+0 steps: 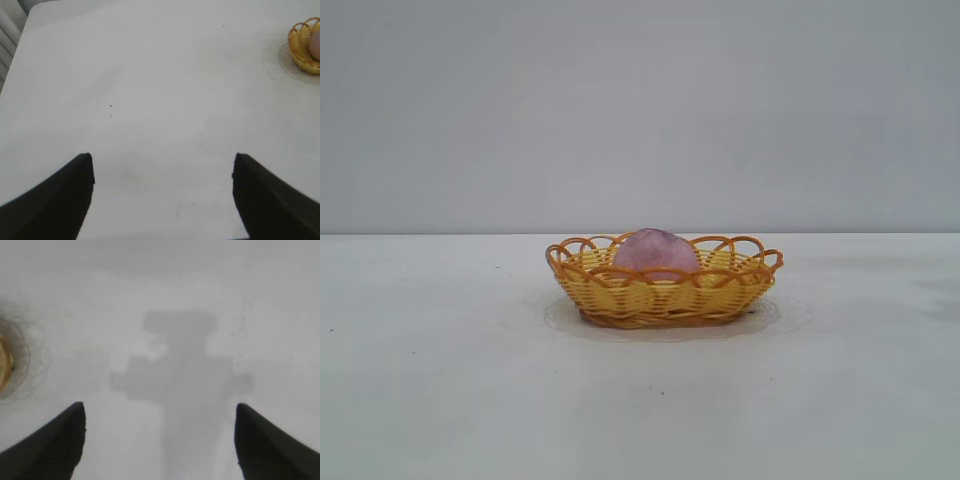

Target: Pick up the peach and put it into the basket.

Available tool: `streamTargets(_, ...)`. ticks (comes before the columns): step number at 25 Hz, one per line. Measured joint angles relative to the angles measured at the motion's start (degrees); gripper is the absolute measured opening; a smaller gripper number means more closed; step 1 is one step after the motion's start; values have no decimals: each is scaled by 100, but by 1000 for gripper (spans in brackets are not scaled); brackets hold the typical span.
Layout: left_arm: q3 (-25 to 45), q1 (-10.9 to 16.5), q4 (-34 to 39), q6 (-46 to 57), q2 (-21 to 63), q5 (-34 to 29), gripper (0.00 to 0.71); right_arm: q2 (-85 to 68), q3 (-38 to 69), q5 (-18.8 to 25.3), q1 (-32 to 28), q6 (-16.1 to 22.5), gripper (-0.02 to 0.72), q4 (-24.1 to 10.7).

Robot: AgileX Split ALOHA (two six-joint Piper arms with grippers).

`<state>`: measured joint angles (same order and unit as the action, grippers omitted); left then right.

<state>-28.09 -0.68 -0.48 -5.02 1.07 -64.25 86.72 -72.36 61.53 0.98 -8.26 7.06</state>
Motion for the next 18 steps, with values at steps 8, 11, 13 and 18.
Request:
streamTargets(8, 0, 0, 0, 0, 0, 0, 534, -2402, 2037, -183, 0, 12, 521, 0)
streamTargets(11, 0, 0, 0, 0, 0, 0, 534, -3275, 2596, -122, 0, 71, 521, 0)
streamTargets(13, 0, 0, 0, 0, 0, 0, 534, -3845, 2878, -50, 0, 121, 521, 0)
streamTargets(18, 0, 0, 0, 0, 0, 0, 534, -5277, 3269, 175, 0, 163, 521, -24)
